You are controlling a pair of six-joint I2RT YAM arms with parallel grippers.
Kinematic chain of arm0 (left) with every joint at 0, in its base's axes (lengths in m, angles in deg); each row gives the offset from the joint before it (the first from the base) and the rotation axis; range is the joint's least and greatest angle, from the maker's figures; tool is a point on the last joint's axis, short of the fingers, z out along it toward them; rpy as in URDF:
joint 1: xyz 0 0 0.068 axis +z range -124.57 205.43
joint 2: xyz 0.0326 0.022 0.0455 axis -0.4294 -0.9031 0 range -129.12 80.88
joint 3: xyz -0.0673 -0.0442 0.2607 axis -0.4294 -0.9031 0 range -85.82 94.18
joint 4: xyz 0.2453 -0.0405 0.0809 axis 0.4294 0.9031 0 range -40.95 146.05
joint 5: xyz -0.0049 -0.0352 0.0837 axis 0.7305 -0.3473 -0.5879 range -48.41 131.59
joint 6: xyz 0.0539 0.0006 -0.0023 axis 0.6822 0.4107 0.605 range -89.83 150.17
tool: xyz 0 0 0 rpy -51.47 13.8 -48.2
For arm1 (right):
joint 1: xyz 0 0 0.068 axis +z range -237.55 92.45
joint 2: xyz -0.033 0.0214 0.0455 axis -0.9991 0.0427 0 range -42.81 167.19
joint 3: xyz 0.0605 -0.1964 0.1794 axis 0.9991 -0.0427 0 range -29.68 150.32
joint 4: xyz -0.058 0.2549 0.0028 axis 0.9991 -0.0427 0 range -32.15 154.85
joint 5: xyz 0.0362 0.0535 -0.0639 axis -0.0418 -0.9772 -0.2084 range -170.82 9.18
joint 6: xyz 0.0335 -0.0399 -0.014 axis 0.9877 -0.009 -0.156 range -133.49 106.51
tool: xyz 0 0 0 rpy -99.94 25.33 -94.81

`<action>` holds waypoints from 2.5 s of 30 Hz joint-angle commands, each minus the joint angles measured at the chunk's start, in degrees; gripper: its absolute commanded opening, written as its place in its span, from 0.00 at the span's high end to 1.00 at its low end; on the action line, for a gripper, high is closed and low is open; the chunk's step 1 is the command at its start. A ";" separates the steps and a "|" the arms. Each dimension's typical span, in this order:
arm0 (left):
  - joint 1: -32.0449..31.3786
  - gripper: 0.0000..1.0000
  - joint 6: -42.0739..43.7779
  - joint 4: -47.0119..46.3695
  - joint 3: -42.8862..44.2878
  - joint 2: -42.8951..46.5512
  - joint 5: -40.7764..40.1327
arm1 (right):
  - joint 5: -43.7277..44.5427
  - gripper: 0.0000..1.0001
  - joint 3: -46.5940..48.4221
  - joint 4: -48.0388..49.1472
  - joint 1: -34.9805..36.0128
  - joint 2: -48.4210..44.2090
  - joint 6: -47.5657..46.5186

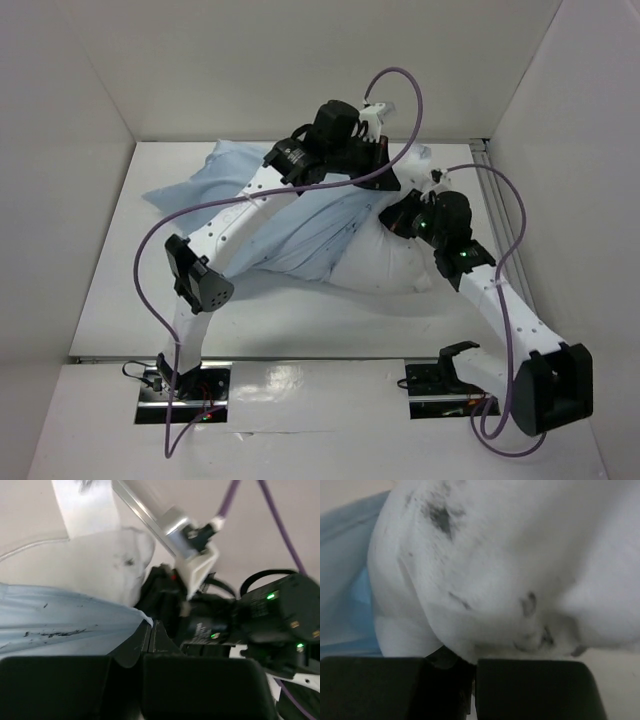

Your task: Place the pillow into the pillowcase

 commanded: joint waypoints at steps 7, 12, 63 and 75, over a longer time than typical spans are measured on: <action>-1.84 0.77 -1.03 -11.87 -0.37 -4.02 -0.26 | -0.29 1.00 -8.06 12.84 2.12 10.48 8.42; 3.44 0.28 7.62 4.05 1.40 -4.13 -15.35 | -5.01 1.00 -4.84 23.74 -4.48 18.63 15.64; 6.87 1.00 -4.33 -30.66 -82.99 31.40 -56.76 | -17.16 0.00 -2.35 -12.48 -3.72 7.47 -8.27; -1.37 1.00 0.33 -21.70 -51.95 28.78 -34.03 | -13.64 1.00 16.28 10.52 7.48 30.15 4.19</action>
